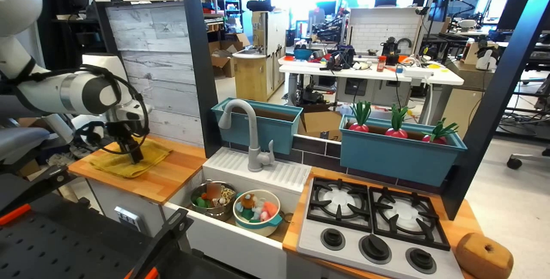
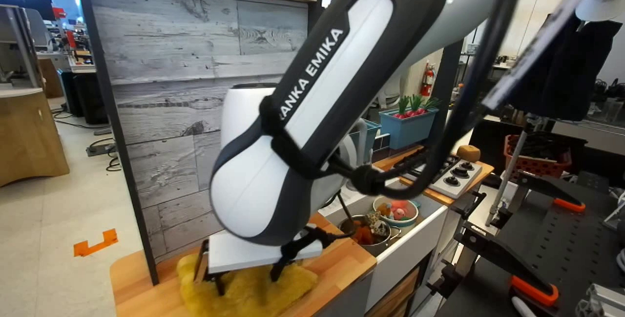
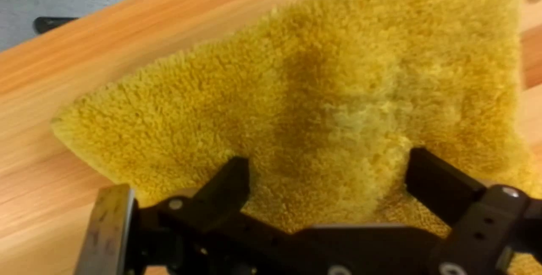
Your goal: Pick up all the plush toys from the counter and the stove, then wipe the counter
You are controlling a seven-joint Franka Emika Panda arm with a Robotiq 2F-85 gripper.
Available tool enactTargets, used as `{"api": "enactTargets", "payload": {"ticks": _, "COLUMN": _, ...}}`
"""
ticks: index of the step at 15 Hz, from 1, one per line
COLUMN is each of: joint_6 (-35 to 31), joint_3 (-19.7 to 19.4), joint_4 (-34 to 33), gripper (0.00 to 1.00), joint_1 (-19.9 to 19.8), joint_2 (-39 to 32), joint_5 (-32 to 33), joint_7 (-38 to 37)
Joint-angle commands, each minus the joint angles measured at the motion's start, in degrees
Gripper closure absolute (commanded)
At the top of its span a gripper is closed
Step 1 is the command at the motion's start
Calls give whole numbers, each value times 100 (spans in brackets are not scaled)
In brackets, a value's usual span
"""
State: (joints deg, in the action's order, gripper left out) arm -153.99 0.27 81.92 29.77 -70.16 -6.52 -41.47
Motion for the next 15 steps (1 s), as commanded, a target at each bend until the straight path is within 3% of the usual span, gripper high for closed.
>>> {"api": "enactTargets", "payload": {"ticks": 1, "joint_6": 72, "joint_3": -541, "joint_4": 810, "gripper": 0, "joint_1": -130, "joint_2": 435, "joint_5": 48, "joint_7": -284}}
{"api": "enactTargets", "payload": {"ticks": 3, "joint_6": 72, "joint_3": -575, "joint_4": 697, "gripper": 0, "joint_1": -213, "joint_2": 338, "joint_5": 47, "joint_7": -282}}
{"api": "enactTargets", "payload": {"ticks": 7, "joint_6": -22, "joint_3": -56, "joint_4": 144, "gripper": 0, "joint_1": -276, "joint_2": -69, "joint_5": -74, "joint_7": -141}}
{"api": "enactTargets", "payload": {"ticks": 9, "joint_6": 47, "joint_3": 209, "joint_4": -175, "gripper": 0, "joint_1": -182, "joint_2": -210, "joint_5": -74, "joint_7": -92}}
{"api": "enactTargets", "payload": {"ticks": 11, "joint_6": 61, "joint_3": 221, "joint_4": -240, "gripper": 0, "joint_1": -26, "joint_2": -151, "joint_5": 54, "joint_7": -31}}
{"api": "enactTargets", "payload": {"ticks": 13, "joint_6": 150, "joint_3": 47, "joint_4": 27, "gripper": 0, "joint_1": 126, "joint_2": 176, "joint_5": 184, "joint_7": -29}}
{"api": "enactTargets", "payload": {"ticks": 15, "joint_6": 19, "joint_3": 18, "joint_4": 769, "gripper": 0, "joint_1": 122, "joint_2": 858, "joint_5": 306, "joint_7": 251}}
